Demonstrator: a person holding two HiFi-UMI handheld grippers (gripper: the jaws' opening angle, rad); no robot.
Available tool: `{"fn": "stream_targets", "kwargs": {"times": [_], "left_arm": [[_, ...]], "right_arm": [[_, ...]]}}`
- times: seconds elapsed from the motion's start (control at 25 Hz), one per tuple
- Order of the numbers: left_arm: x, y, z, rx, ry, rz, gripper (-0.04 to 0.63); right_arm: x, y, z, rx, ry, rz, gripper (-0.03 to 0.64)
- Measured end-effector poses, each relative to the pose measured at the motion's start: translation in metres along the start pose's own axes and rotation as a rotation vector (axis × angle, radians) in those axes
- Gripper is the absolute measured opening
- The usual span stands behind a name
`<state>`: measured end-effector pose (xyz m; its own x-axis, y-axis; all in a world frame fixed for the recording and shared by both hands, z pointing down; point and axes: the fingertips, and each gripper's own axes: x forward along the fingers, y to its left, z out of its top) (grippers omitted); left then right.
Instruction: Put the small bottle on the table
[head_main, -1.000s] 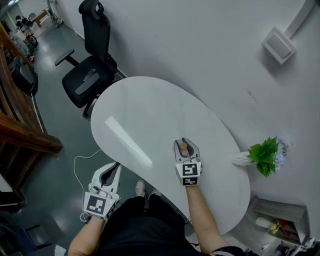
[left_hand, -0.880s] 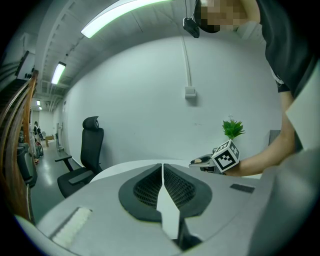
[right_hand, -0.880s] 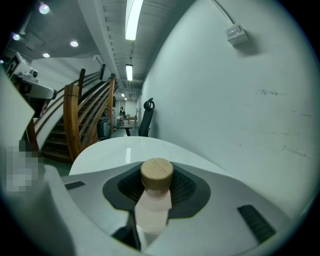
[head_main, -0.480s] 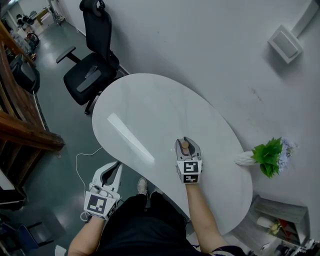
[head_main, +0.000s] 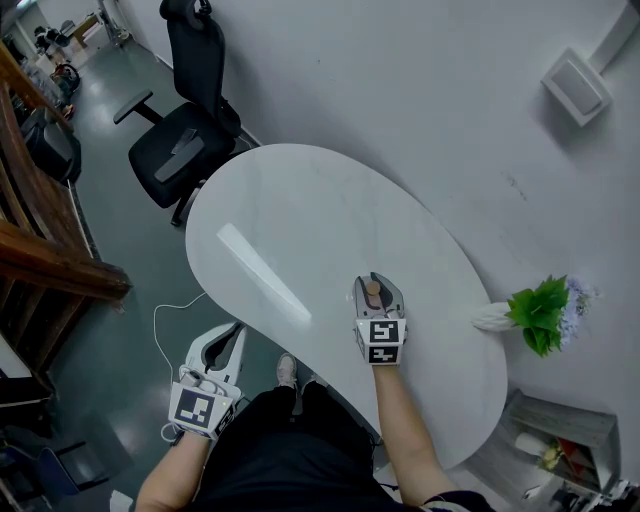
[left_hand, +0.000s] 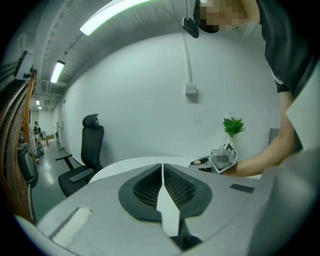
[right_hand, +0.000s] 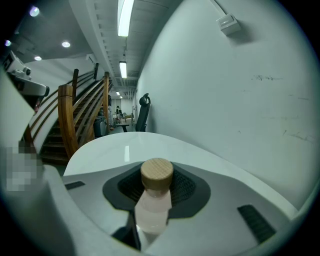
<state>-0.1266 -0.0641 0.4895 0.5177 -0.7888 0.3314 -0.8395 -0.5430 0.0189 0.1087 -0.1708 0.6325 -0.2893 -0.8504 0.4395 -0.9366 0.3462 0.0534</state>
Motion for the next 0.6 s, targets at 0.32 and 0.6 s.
{"fn": "stream_targets", "kwargs": {"times": [0.32, 0.6], "left_arm": [[0.0, 0.0, -0.004, -0.002, 0.013, -0.001, 0.014], [0.0, -0.001, -0.007, -0.005, 0.02, 0.001, 0.014]], "right_arm": [[0.003, 0.0, -0.009, 0.009, 0.02, 0.0, 0.103], [0.006, 0.002, -0.014, 0.015, 0.031, 0.007, 0.103]]}}
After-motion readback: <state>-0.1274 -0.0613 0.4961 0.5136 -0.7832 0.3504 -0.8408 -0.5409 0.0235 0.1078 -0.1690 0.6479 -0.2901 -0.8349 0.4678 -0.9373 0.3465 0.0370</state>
